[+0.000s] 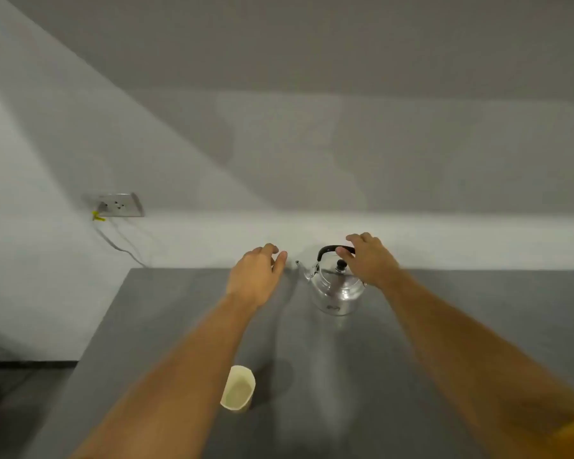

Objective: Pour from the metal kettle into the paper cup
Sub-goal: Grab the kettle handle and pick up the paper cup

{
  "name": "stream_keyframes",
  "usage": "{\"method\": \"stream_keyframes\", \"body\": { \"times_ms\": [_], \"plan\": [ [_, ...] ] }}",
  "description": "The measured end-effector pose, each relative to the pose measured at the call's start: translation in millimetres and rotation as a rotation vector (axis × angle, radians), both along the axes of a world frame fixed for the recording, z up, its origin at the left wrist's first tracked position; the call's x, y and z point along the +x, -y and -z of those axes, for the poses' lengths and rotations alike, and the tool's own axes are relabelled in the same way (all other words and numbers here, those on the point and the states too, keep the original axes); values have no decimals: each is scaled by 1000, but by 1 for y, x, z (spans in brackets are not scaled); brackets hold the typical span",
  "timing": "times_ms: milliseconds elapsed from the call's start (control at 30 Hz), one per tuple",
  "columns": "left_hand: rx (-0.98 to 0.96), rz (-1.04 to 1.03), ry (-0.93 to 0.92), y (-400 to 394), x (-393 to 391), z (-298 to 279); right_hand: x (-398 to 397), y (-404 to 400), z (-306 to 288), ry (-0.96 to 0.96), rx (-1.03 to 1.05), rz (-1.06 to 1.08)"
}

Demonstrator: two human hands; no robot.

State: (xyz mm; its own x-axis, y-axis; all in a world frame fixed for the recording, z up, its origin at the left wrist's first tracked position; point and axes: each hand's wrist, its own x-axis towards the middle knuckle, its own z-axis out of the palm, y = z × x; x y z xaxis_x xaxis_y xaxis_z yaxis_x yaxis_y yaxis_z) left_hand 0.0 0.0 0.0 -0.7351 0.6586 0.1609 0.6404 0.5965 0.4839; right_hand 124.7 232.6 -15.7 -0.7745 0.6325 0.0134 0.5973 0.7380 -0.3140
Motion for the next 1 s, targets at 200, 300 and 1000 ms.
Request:
{"method": "stream_keyframes", "body": {
  "times_ms": [200,300,1000],
  "plan": [
    [-51,-23,68,-4,-9,19,-16,-26,18,-48,-103,61],
    [-66,-24,78,-3,-11,28,-20,-34,18,-38,-192,84],
    [82,-97,382,105,16,81,28,18,12,-300,-440,189]
  ]
}}
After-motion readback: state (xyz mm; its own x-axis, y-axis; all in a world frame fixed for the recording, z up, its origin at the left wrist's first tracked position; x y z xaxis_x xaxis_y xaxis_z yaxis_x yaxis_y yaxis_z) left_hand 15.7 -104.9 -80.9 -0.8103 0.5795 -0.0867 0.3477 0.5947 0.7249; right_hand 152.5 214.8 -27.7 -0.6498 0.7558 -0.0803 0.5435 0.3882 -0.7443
